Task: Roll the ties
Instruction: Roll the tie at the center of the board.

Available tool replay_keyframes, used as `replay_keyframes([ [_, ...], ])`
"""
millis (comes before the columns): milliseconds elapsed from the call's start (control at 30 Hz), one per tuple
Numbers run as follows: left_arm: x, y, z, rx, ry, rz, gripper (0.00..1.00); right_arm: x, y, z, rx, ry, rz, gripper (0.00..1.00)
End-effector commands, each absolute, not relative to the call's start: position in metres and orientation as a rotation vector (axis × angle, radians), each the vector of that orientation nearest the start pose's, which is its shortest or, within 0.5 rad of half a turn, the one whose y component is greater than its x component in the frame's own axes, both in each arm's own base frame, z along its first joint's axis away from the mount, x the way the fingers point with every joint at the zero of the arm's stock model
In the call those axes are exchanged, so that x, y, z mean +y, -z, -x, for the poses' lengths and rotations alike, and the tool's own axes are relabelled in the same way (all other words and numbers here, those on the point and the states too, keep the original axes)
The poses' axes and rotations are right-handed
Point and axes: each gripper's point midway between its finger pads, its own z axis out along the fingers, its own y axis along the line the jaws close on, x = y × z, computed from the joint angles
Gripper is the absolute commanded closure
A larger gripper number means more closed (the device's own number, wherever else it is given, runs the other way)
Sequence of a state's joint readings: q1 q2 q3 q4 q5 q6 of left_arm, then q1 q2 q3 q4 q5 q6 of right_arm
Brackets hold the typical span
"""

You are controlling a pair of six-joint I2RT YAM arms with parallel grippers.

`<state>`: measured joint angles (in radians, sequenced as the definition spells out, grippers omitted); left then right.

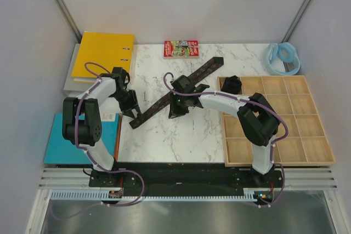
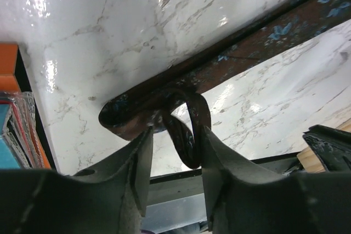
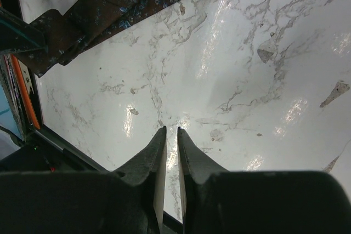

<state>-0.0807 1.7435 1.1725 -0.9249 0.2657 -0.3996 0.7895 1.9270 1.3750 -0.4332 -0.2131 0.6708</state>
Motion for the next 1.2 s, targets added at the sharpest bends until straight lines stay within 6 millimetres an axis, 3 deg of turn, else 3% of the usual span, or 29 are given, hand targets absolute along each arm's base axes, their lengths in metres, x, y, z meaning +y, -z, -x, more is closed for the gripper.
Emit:
replay_keyframes([
  [0, -0.095, -0.071, -0.305, 2.973, 0.518, 0.423, 0.52, 0.381, -0.091, -0.284, 2.669, -0.834, 0.249, 0.80],
  [233, -0.104, -0.095, -0.319, 2.870, 0.563, 0.413, 0.38, 0.395, -0.106, -0.277, 2.632, -0.875, 0.306, 0.79],
  [467, -0.076, -0.111, -0.315, 2.772, 0.358, 0.436, 0.33, 0.443, -0.139, -0.251, 2.549, -0.993, 0.449, 0.79],
  [633, -0.057, -0.127, -0.308, 2.671, 0.278, 0.495, 0.34, 0.473, -0.156, -0.251, 2.500, -1.068, 0.471, 0.81],
  [700, -0.045, -0.132, -0.301, 2.616, 0.257, 0.542, 0.35, 0.482, -0.155, -0.251, 2.501, -1.081, 0.466, 0.84],
  [733, -0.035, -0.148, -0.302, 2.525, 0.270, 0.573, 0.35, 0.486, -0.154, -0.252, 2.501, -1.092, 0.459, 0.86],
  [767, -0.034, -0.144, -0.295, 2.522, 0.283, 0.588, 0.36, 0.489, -0.152, -0.253, 2.508, -1.100, 0.449, 0.86],
  [833, -0.020, -0.154, -0.289, 2.454, 0.290, 0.644, 0.37, 0.497, -0.143, -0.256, 2.518, -1.106, 0.444, 0.88],
  [1000, -0.022, -0.151, -0.270, 2.357, 0.340, 0.666, 0.40, 0.515, -0.114, -0.267, 2.535, -1.116, 0.433, 0.93],
  [1167, -0.028, -0.146, -0.265, 2.344, 0.382, 0.665, 0.41, 0.524, -0.108, -0.275, 2.503, -1.133, 0.403, 0.96],
])
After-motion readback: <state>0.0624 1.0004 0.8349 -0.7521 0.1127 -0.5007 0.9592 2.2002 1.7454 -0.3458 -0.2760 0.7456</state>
